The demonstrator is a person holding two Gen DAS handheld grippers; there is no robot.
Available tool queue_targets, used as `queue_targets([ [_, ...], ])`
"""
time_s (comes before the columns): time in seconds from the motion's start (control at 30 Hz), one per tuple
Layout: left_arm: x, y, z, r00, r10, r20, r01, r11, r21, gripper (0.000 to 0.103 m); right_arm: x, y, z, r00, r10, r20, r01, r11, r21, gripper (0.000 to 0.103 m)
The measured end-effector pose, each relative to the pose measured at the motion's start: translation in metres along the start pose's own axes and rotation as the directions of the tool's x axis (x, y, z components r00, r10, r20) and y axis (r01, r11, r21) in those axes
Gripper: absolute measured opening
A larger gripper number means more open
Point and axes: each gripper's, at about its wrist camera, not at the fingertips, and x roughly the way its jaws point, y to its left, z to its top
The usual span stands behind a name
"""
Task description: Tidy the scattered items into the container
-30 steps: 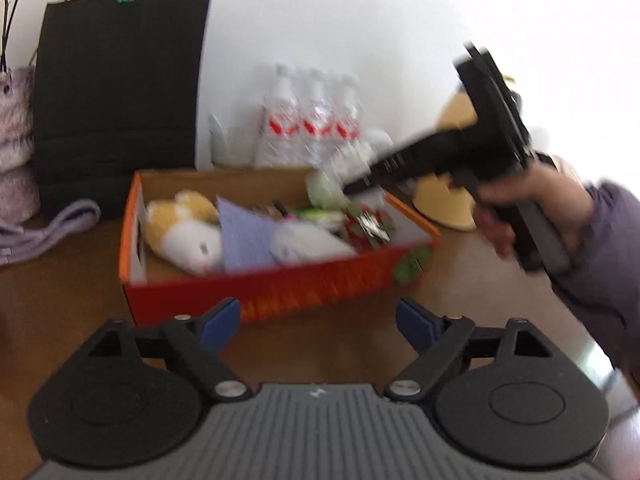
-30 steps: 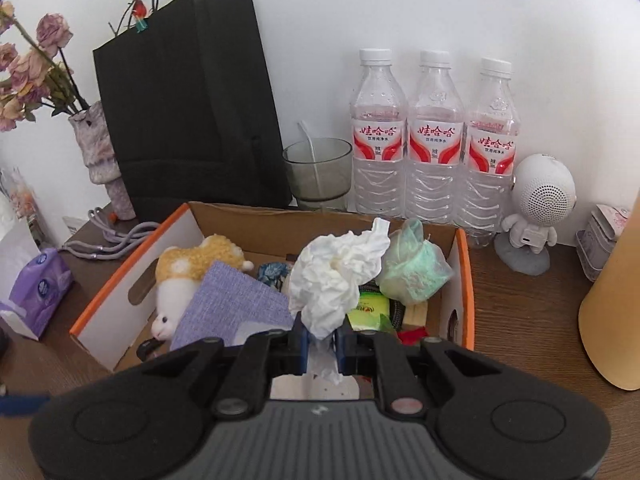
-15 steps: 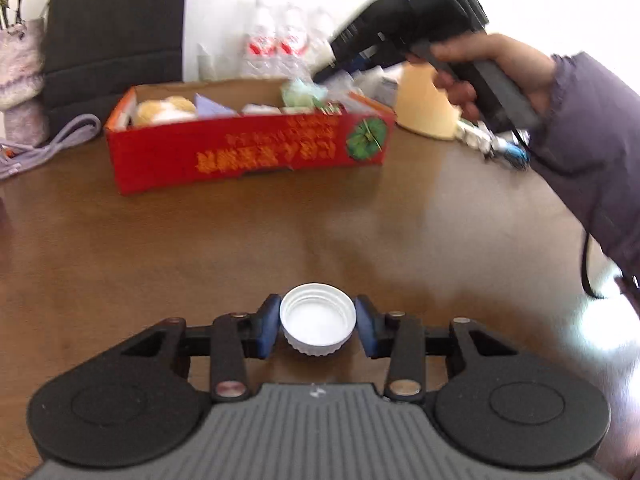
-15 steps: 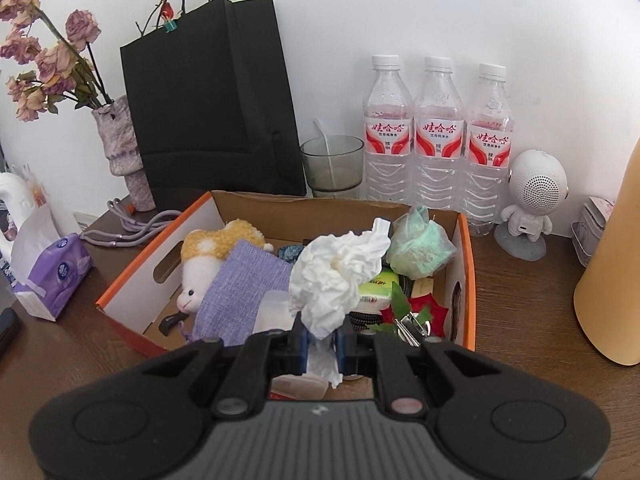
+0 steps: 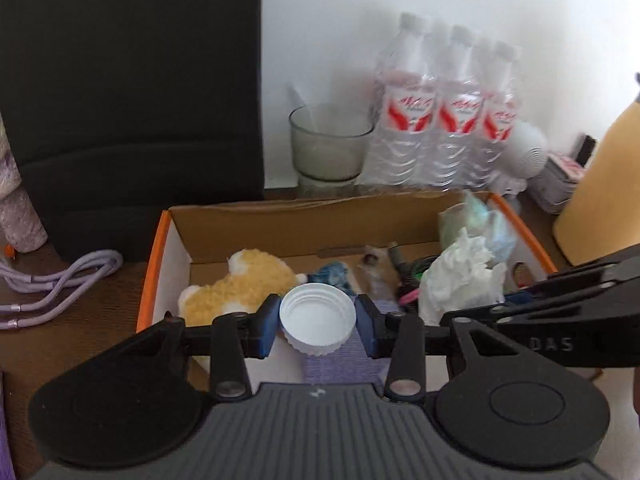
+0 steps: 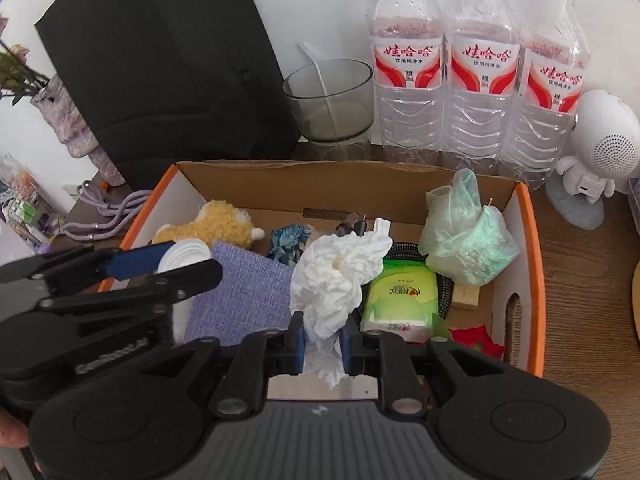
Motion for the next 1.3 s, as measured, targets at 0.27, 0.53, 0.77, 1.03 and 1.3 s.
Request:
queue_targets([
  [0.27,-0.007,0.027,0.016,1.0,0.014,0.001,-0.014,0.998,-0.059,0.078,0.011,-0.004,0.013,0.999,-0.048,0.0,0.048,0.999,0.0,0.063],
  [0.53,-0.04,0.045,0.029,0.991,0.121,-0.056,-0.126,0.987,-0.095,0.093,-0.048,-0.048,0.007,0.981,-0.192,0.01,0.191,0.979,0.073,0.071],
  [0.77,-0.079,0.035,0.012,0.981,0.178,-0.073,-0.185,0.976,-0.111,0.103,-0.098,-0.044,-0.022,0.978,-0.208,0.034,0.203,0.973,0.111,0.076],
  [1.03,-0.134,-0.013,-0.085,0.907,0.257,0.335,-0.234,0.966,-0.107,0.103,-0.125,0.008,-0.104,0.908,-0.213,0.36,0.206,0.977,0.058,0.085],
  [1.3,-0.158,-0.038,-0.168,0.807,0.184,0.562,-0.17,0.982,-0.077,0.103,-0.121,0.013,-0.193,0.749,-0.203,0.631,0.175,0.979,0.107,0.09],
])
